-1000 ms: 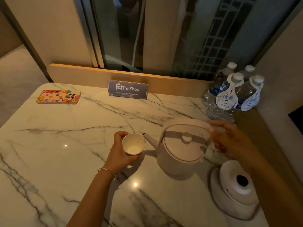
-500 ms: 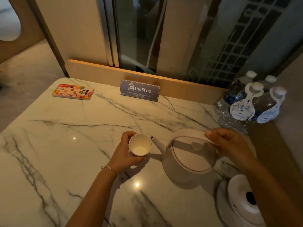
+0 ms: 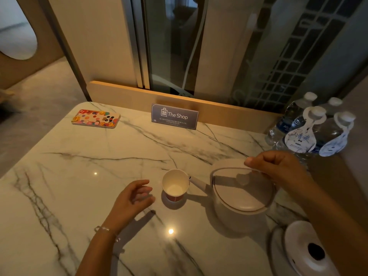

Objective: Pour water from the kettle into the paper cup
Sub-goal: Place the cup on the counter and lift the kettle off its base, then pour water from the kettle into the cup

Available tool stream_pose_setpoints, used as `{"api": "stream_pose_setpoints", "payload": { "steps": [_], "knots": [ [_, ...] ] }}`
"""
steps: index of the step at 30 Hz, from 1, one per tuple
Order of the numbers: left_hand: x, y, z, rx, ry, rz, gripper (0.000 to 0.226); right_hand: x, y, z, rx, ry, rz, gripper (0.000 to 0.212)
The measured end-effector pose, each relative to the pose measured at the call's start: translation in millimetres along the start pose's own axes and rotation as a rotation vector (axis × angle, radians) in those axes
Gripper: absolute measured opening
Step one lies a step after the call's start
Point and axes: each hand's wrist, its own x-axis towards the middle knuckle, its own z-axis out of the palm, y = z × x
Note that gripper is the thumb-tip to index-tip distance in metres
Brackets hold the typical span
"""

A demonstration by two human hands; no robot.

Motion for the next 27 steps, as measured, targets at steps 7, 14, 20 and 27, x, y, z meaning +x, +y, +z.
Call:
{"api": "stream_pose_setpoints", "payload": {
  "steps": [7, 14, 20, 27],
  "knots": [
    [-7.3, 4.7, -14.5, -0.328, 0.502, -0.146, 0.011, 6.3, -26.6, -6.2, -0.13, -0.076, -0.021, 0.051],
    [-8.1, 19.5, 6.9, -0.457, 0.503, -0.235, 0.012, 9.9, -36.8, 5.3, -0.162, -0.121, -0.002, 0.026],
    [-2.8, 28.3, 24.0, -0.436, 0.429, -0.276, 0.007, 12.9, -43.2, 11.9, -0.217, -0.155, 0.0, 0.022],
    [4.0, 28.8, 29.6, -0.446, 0.408, -0.264, 0.009, 16.1, -50.8, 14.7, -0.275, -0.214, 0.03, 0.019]
  ]
}}
